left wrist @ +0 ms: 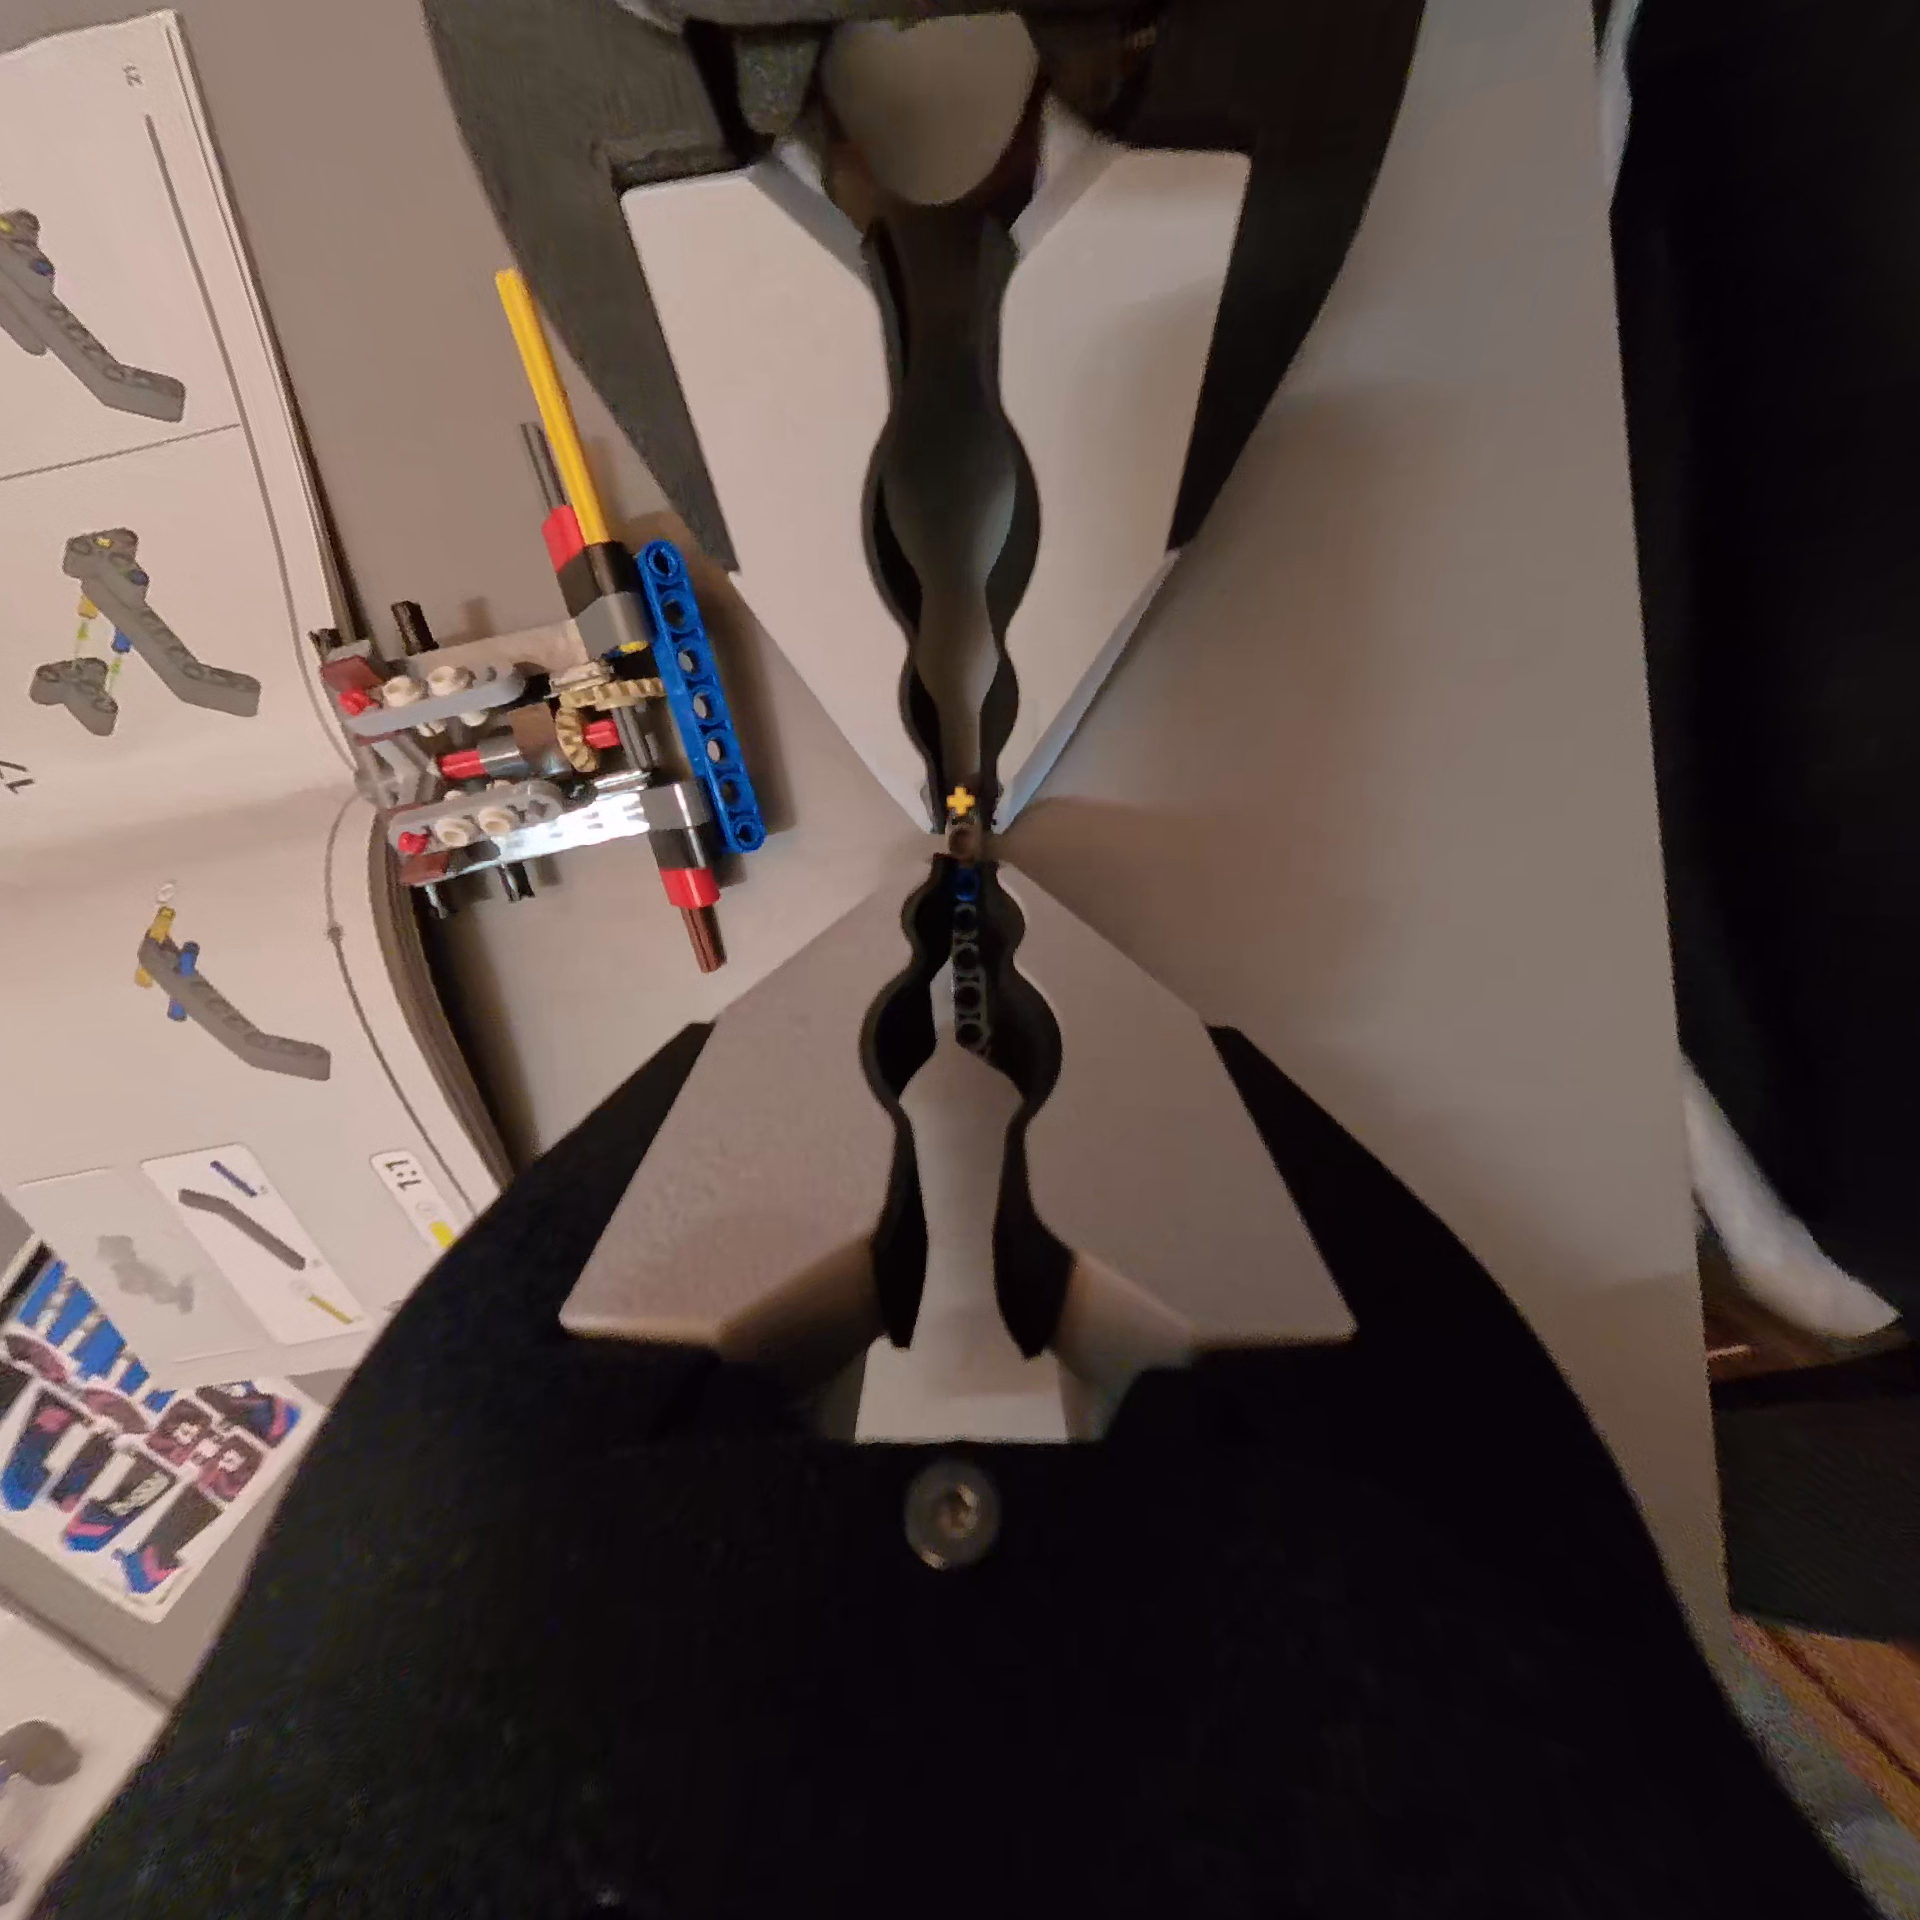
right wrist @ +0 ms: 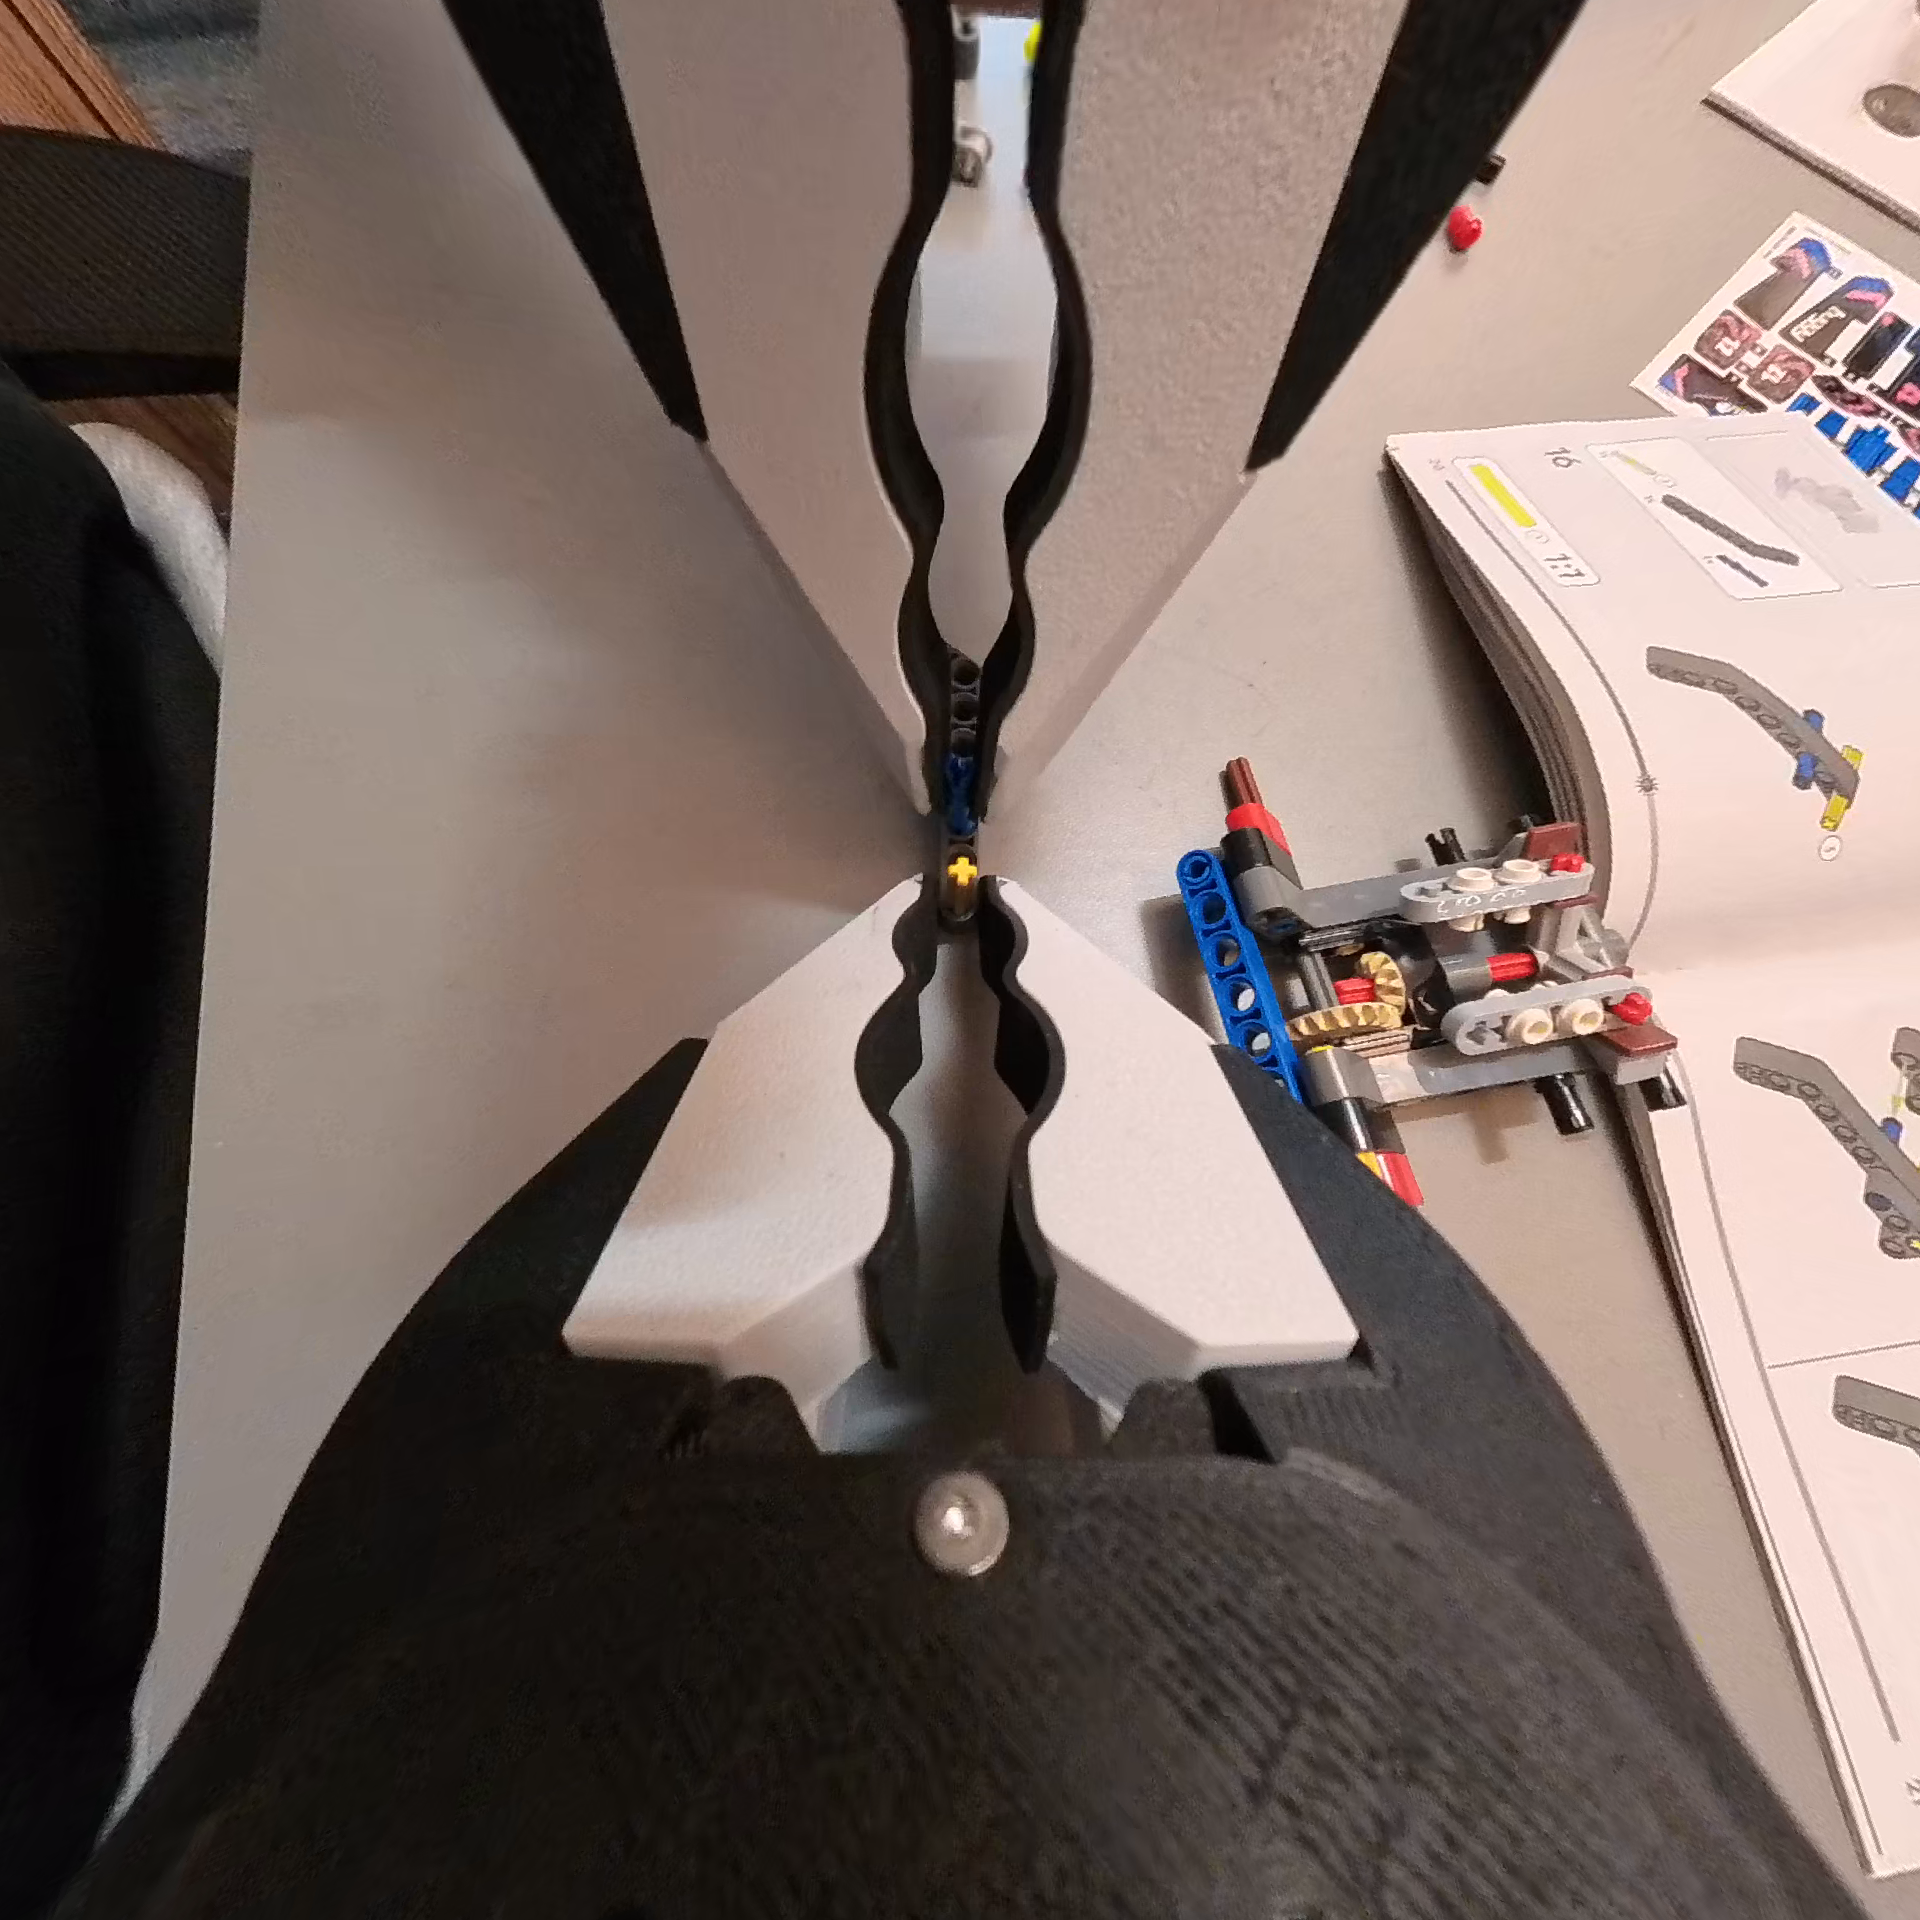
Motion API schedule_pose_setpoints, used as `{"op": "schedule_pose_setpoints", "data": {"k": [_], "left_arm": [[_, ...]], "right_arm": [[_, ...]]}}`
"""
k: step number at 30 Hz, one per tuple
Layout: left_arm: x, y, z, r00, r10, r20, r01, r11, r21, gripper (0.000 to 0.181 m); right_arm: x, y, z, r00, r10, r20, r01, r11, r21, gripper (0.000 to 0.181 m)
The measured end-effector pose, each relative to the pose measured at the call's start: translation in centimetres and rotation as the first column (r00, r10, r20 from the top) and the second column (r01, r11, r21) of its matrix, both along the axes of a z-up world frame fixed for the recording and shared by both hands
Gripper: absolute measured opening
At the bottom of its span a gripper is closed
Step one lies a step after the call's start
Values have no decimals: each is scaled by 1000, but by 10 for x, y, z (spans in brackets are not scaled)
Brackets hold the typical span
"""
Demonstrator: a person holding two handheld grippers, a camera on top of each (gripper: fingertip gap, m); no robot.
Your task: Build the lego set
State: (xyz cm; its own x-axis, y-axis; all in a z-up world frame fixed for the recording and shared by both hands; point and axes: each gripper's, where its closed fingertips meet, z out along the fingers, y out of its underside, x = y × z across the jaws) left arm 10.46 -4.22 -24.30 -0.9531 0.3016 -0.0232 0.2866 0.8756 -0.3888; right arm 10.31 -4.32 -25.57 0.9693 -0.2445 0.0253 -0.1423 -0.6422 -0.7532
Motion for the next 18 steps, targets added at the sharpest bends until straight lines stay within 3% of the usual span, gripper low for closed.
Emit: {"op": "schedule_pose_setpoints", "data": {"k": [1,3,7,11,14,18], "left_arm": [[0,0,0,1000,10,-23,-11,1000,-4,2],[0,0,0,998,25,-59,-26,999,-26,2],[-1,0,0,998,-40,51,41,999,-22,2],[0,-1,0,1000,-7,-24,6,999,-45,2],[-1,-1,-1,997,-48,64,50,998,-29,2],[-3,-5,-3,1000,-7,-25,5,997,-74,2]], "right_arm": [[0,0,0,1000,0,1,0,1000,0,6],[0,0,0,1000,0,2,0,1000,0,6],[0,0,0,1000,0,-1,0,1000,0,6],[0,0,0,1000,0,-1,0,1000,0,6],[0,0,0,1000,0,-1,0,1000,0,6],[0,0,0,1000,1,-2,-1,1000,1,6]]}}
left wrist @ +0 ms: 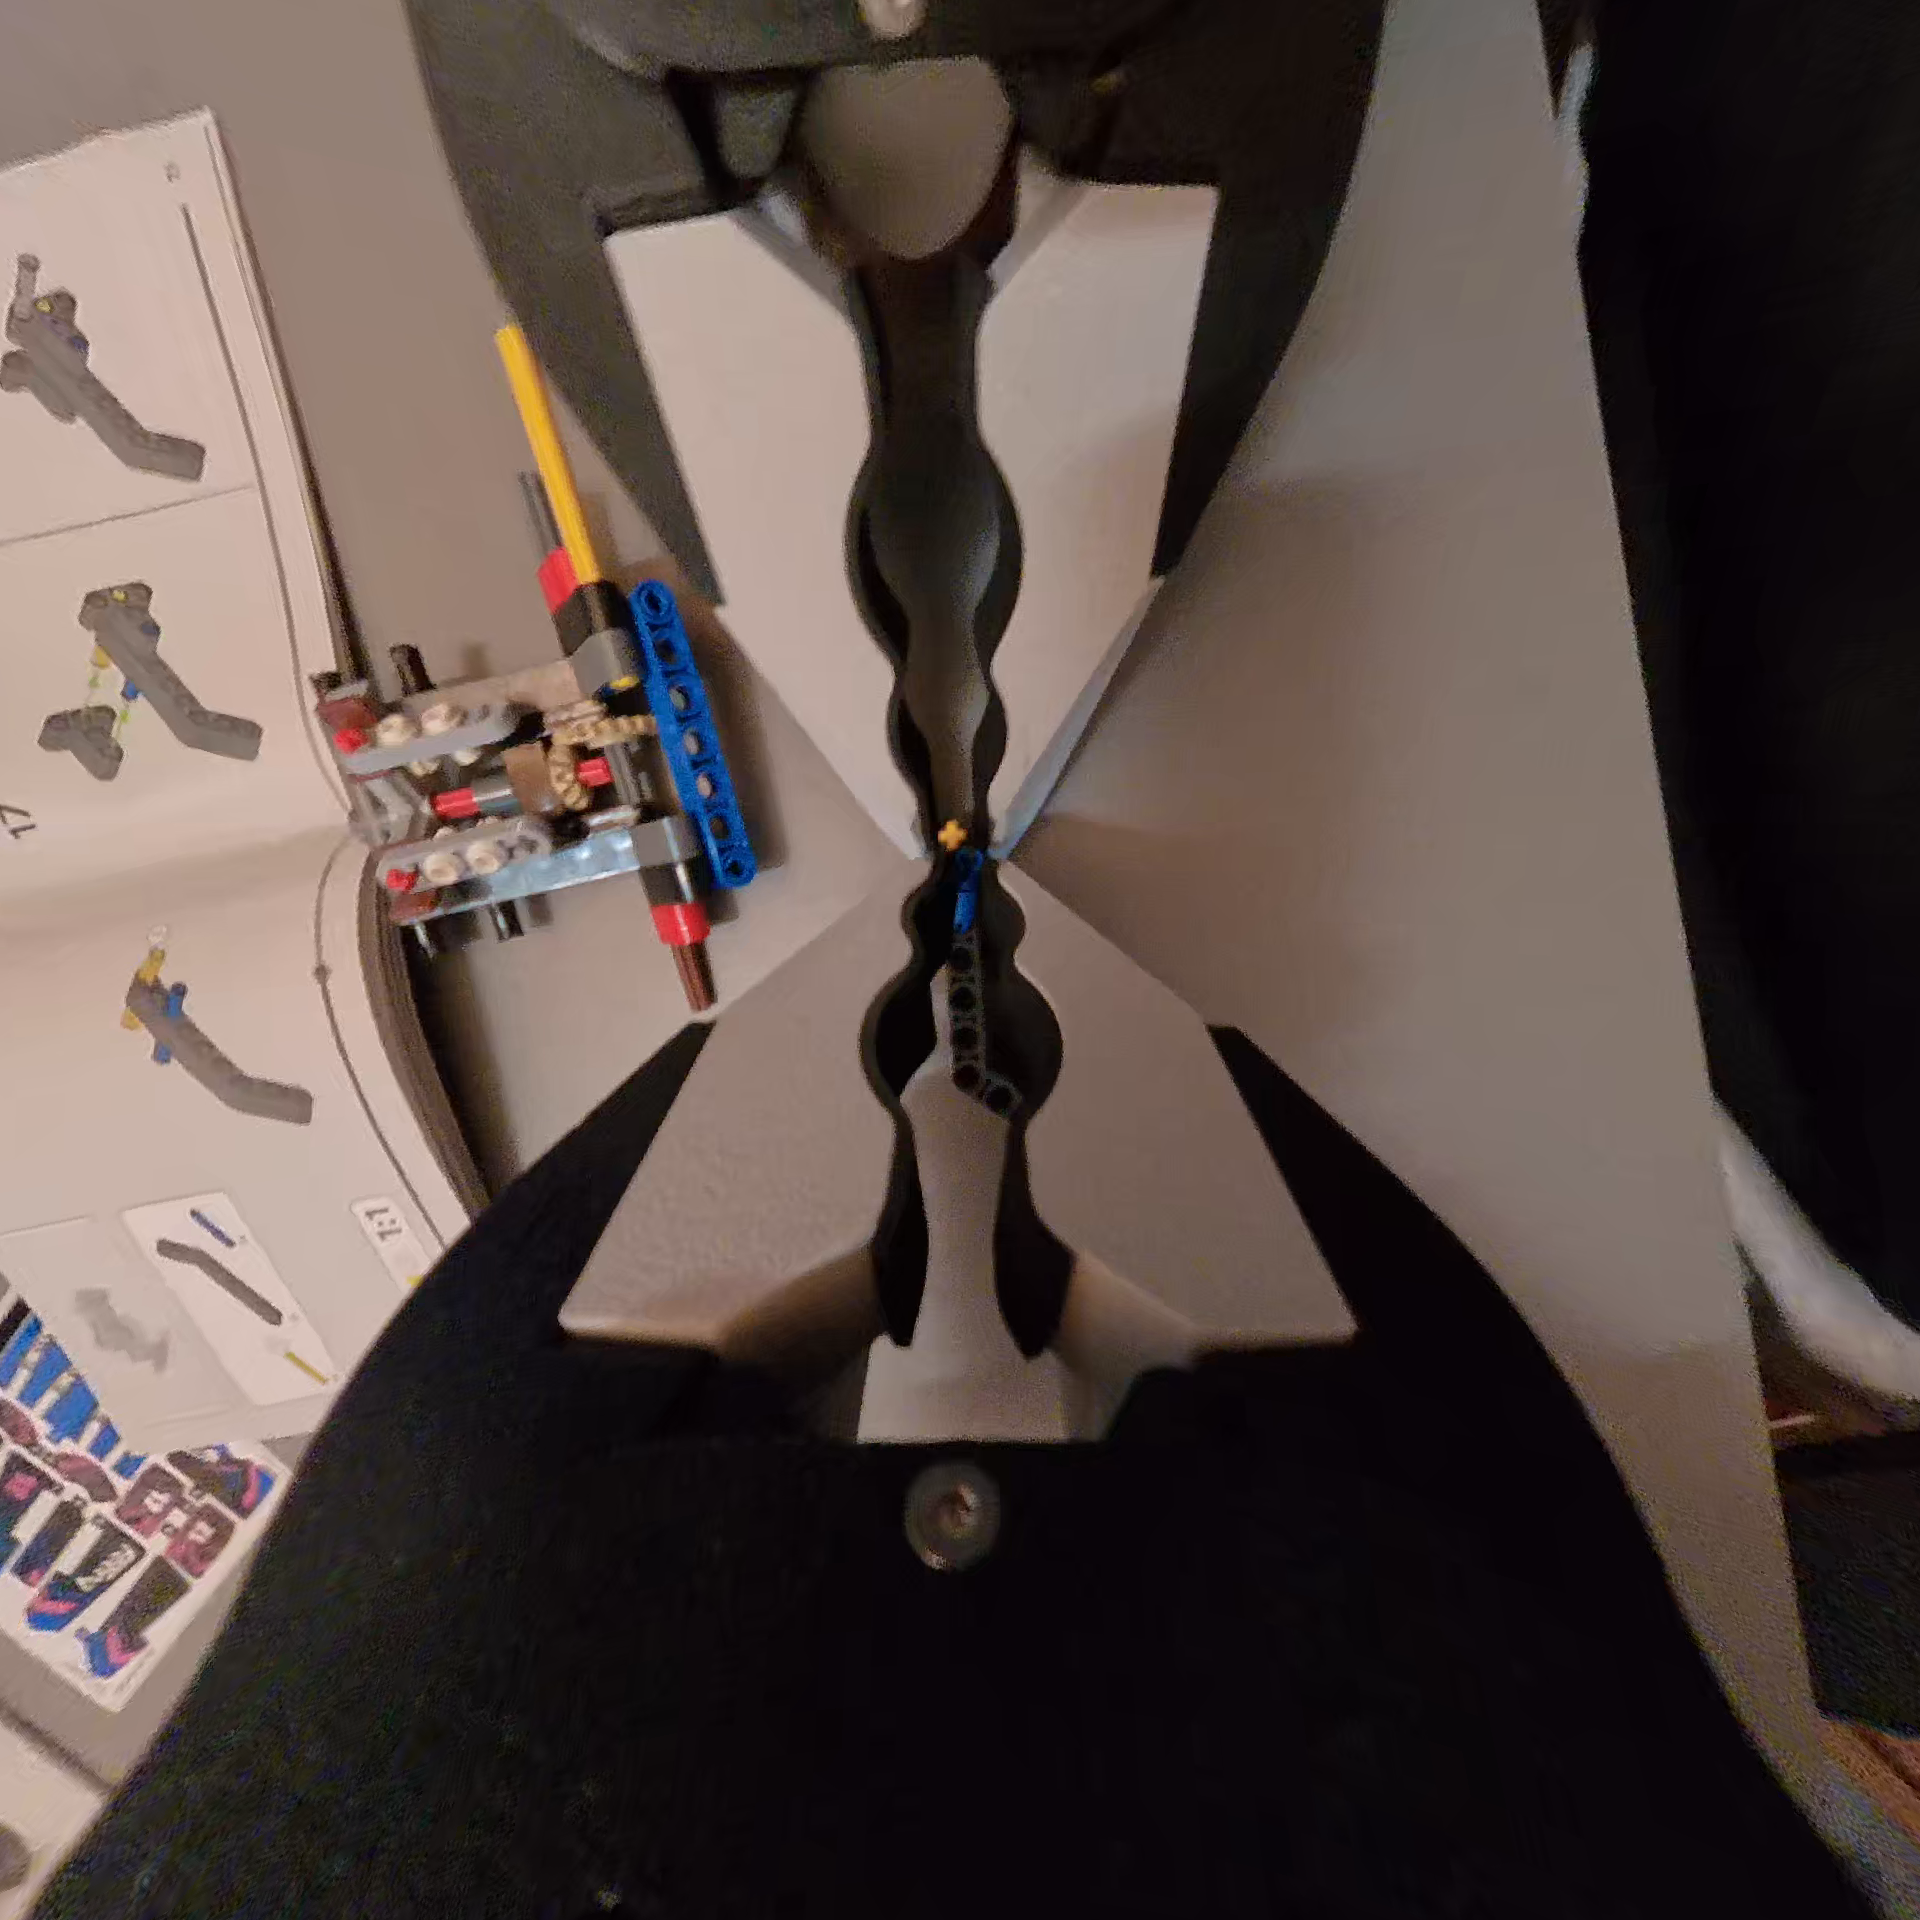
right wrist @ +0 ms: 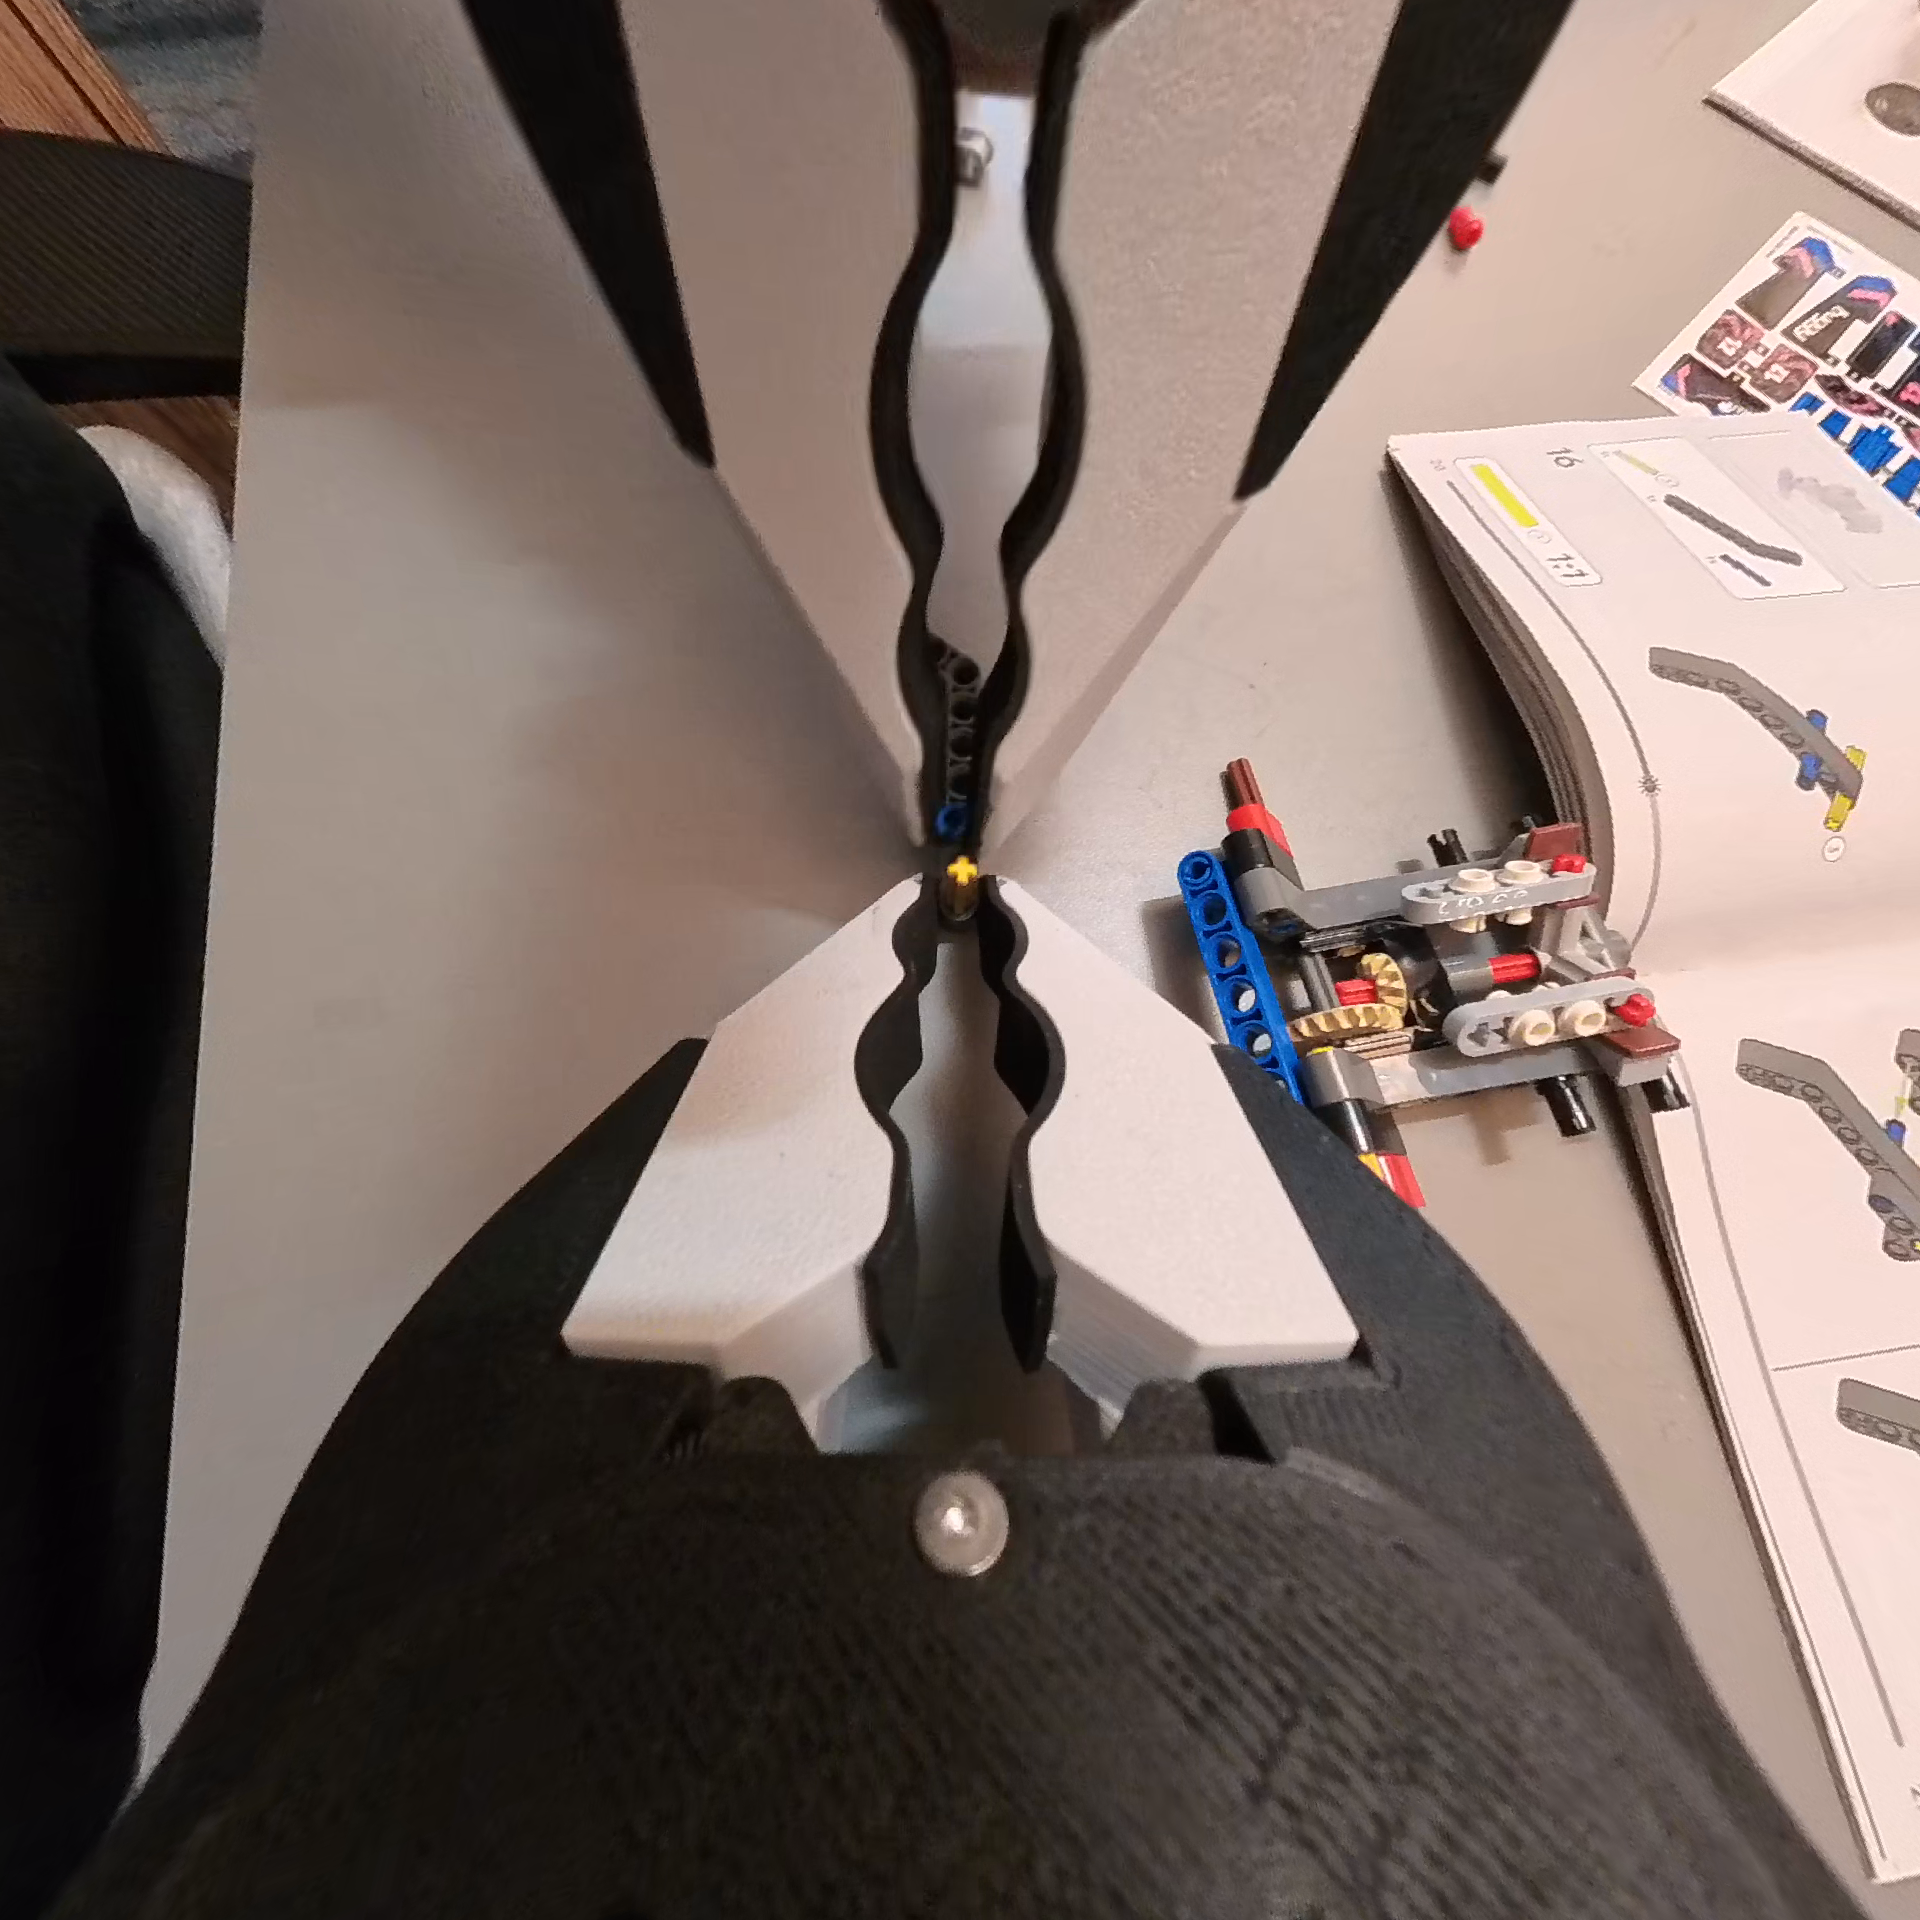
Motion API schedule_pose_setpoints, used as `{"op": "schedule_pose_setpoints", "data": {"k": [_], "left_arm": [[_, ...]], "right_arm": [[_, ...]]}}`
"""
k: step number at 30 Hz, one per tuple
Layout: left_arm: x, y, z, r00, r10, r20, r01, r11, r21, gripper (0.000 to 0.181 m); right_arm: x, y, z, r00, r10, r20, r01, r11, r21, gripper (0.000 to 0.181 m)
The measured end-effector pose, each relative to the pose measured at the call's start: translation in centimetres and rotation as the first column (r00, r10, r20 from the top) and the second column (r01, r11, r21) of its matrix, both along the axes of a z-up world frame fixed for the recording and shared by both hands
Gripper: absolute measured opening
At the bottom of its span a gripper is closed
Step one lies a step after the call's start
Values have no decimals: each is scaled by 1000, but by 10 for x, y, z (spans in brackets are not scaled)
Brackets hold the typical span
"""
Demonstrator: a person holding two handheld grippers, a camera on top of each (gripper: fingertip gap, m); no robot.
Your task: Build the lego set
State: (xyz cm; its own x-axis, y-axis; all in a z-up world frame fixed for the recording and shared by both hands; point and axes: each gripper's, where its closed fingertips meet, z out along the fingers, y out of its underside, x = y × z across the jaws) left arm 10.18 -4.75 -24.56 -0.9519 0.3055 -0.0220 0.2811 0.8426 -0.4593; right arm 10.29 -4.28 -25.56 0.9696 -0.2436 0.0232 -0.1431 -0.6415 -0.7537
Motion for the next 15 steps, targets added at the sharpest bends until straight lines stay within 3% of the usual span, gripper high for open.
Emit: {"op": "schedule_pose_setpoints", "data": {"k": [4,9,15], "left_arm": [[-1,-1,-1,998,-33,60,33,999,-7,2],[3,5,5,994,52,-98,-70,980,-188,2],[-3,5,15,979,-14,-204,-79,896,-438,2]], "right_arm": [[0,0,0,1000,2,6,-2,1000,-2,6],[0,0,0,1000,2,7,-2,1000,-2,6],[0,0,0,1000,3,0,-3,1000,0,6]]}}
